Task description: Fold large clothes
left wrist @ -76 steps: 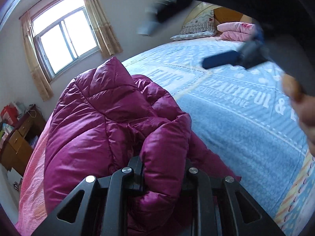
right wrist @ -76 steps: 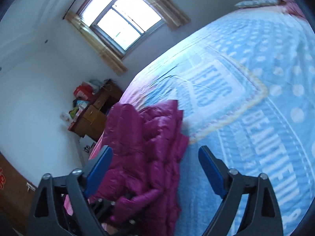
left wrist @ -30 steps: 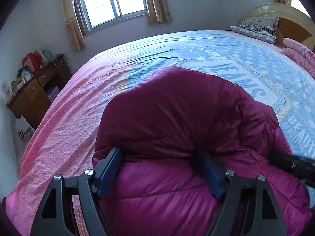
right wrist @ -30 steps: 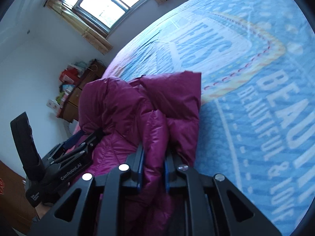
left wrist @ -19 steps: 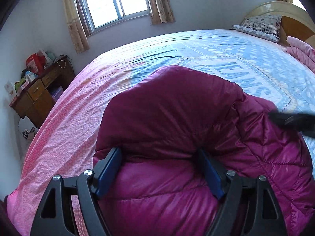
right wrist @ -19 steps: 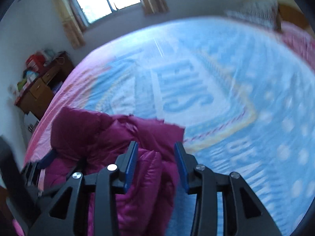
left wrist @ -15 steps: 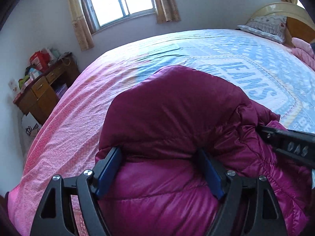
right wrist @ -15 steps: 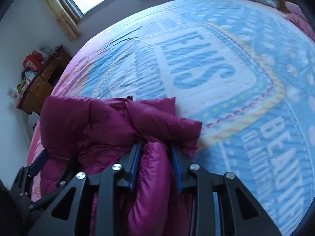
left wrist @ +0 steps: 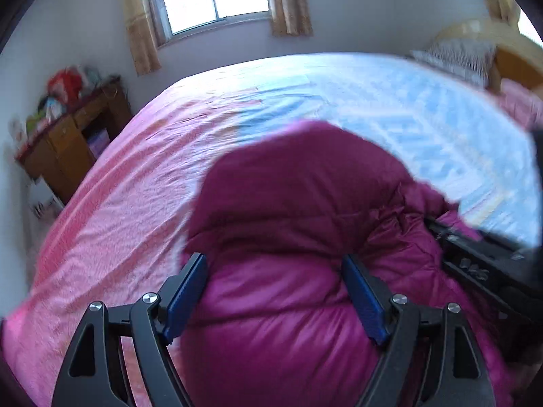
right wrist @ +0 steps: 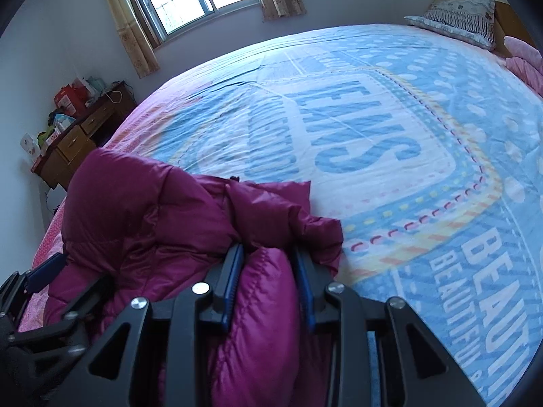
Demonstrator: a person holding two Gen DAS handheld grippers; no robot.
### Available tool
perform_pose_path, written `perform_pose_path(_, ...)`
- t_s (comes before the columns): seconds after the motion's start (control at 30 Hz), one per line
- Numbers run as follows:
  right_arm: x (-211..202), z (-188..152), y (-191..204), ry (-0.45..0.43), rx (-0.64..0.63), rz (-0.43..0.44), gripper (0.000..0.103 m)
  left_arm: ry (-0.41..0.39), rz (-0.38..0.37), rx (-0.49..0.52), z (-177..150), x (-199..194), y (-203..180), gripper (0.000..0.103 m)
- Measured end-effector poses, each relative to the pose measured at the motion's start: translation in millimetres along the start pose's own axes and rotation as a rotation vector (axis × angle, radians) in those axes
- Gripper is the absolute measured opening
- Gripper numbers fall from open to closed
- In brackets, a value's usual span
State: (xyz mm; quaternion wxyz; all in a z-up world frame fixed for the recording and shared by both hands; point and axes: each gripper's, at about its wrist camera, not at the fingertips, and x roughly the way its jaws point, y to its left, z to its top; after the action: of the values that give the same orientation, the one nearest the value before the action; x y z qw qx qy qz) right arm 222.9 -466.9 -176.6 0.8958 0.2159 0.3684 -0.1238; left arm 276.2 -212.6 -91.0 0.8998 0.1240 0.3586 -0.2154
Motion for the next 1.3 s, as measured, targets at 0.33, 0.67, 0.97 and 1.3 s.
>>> perform_pose_path(0.33,-2,-2,-3,-0.012,0.006,0.0,0.036,0.092,0.024,-0.308,-24,15,65,0.092)
perform_pose_path(0.67,-55,-30,-73,-0.168,0.379,0.316,0.103,0.124,-0.066,-0.364,-35,33,77,0.097)
perform_pose_path(0.97,-30,-36,14,0.05,-0.053,0.194,0.103,0.066,-0.393,-0.37,-47,25,76,0.096)
perform_pose_path(1.3,-27,-42,29,0.063,-0.118,0.186,0.08,0.056,-0.238,-0.149,-30,18,29,0.072)
